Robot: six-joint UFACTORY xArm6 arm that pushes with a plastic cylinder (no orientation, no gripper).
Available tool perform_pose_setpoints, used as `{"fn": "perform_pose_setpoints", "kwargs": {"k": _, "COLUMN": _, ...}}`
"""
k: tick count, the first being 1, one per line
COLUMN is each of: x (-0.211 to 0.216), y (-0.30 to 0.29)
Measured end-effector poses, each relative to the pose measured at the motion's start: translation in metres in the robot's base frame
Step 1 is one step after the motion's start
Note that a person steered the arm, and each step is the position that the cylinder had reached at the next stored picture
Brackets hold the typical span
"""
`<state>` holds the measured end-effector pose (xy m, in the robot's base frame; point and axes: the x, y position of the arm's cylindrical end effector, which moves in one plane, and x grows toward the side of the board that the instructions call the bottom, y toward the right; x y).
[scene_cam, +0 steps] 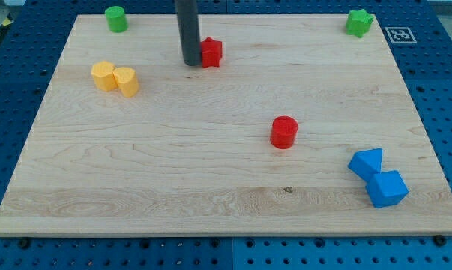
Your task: Move the red star to the top center
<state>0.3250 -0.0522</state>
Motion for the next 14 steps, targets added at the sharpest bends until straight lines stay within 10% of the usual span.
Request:
{"fn": "perform_pose_setpoints", "kwargs": {"k": 5, "x": -0.012, "y": 0.085}}
{"fn": "perform_pose_setpoints", "kwargs": {"k": 14, "x": -0.070, "y": 0.033}}
